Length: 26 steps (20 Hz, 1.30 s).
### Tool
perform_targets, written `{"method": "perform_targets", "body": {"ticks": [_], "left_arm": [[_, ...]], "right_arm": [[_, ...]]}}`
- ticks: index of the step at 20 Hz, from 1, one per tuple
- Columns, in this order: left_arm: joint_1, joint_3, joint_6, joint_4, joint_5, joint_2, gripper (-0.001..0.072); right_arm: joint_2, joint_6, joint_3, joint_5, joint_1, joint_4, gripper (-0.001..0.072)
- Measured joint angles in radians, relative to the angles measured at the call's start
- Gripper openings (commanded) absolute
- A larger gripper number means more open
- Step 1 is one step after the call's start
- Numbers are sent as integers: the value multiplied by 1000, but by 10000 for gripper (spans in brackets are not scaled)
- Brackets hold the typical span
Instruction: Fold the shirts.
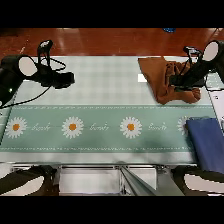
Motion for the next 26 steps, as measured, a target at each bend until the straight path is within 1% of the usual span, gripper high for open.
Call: {"method": "perform_targets", "body": {"ticks": [14, 19, 21, 22, 23, 24, 25, 26], "left_arm": [[0, 0, 0, 0, 0, 0, 19], [0, 0, 0, 0, 26, -1, 19], [0, 0, 0, 0, 44, -6, 21], [0, 0, 0, 0, 59, -12, 90], [0, 0, 1, 0, 68, -19, 310], [0, 0, 1, 0, 81, -28, 502], [0, 0, -1, 0, 93, -37, 509], [0, 0, 0, 1, 100, -48, 509]], "right_arm": [[0, 0, 0, -1, 0, 0, 23], [0, 0, 0, -63, 0, 0, 23], [0, 0, 0, -121, 0, 2, 23], [0, 1, 0, -160, 0, 5, 30], [0, 2, 0, -206, 0, 7, 150], [0, 6, 0, -262, 0, 8, 393], [0, 6, 0, -328, 0, 2, 413], [0, 5, 0, -394, -1, -18, 413]]}}
